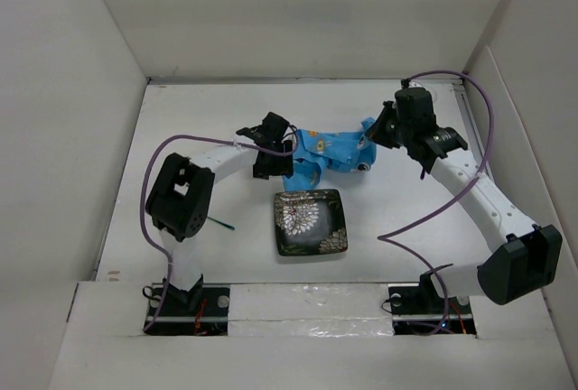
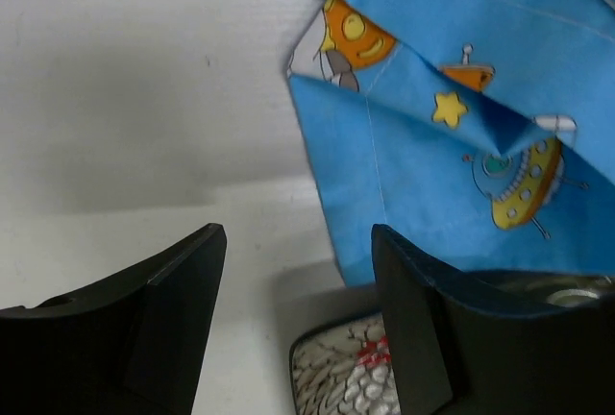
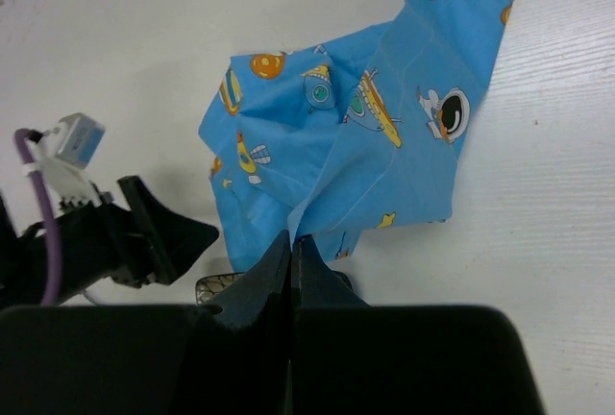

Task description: Set the dinner table for one person

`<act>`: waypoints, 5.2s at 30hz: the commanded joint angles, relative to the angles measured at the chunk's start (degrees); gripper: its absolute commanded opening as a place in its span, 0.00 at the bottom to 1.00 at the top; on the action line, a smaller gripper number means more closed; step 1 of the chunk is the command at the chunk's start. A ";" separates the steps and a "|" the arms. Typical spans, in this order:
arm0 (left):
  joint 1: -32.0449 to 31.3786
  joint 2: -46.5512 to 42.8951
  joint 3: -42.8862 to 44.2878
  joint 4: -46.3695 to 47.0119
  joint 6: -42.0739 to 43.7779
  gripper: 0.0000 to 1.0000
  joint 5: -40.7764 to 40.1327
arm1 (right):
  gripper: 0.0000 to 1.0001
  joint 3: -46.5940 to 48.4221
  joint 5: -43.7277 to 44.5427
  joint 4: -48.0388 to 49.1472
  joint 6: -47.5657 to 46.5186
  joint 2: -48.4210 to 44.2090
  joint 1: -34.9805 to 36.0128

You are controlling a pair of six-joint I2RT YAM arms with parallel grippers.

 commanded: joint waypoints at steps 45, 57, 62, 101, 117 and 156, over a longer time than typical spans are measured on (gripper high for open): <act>19.64 -16.51 36.41 -11.58 1.75 0.00 3.71 | 0.00 23.44 -5.03 -1.00 3.15 -6.25 -7.57; 34.43 -7.73 35.63 8.03 -15.14 0.00 28.34 | 0.00 35.04 -12.23 6.21 8.87 13.51 -12.41; 33.73 -7.55 39.41 12.87 -19.54 0.00 30.36 | 0.00 45.67 -13.55 4.89 8.96 19.23 -12.41; 14.22 -8.02 6.94 4.87 7.00 0.49 -5.67 | 0.27 18.22 -2.14 5.67 0.87 20.86 -12.76; 13.69 17.66 27.54 2.33 24.15 0.51 1.07 | 0.57 -11.71 -8.90 3.14 1.49 -4.06 -11.62; 16.32 -10.88 -3.38 16.56 -0.02 0.00 6.10 | 0.32 -8.91 -0.54 2.34 10.72 23.44 -9.77</act>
